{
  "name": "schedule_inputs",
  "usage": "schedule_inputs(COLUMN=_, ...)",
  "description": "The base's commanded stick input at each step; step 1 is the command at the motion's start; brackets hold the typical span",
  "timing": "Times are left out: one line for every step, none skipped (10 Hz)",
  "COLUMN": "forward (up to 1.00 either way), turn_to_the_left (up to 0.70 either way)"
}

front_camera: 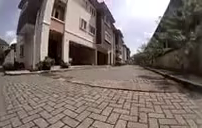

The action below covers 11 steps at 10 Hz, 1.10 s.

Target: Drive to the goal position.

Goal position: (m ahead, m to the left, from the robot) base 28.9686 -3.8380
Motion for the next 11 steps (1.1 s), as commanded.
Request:
schedule_inputs(forward=0.5, turn_to_the_left=-0.5)
schedule_inputs(forward=0.5, turn_to_the_left=-0.5)
schedule_inputs(forward=0.5, turn_to_the_left=-0.5)
schedule_inputs(forward=0.5, turn_to_the_left=-0.5)
schedule_inputs(forward=0.5, turn_to_the_left=-0.5)
schedule_inputs(forward=0.5, turn_to_the_left=-0.5)
schedule_inputs(forward=0.5, turn_to_the_left=-0.5)
schedule_inputs(forward=0.5, turn_to_the_left=-0.5)
schedule_inputs(forward=0.5, turn_to_the_left=-0.42)
schedule_inputs(forward=0.5, turn_to_the_left=-0.1)
schedule_inputs(forward=0.5, turn_to_the_left=0.0)
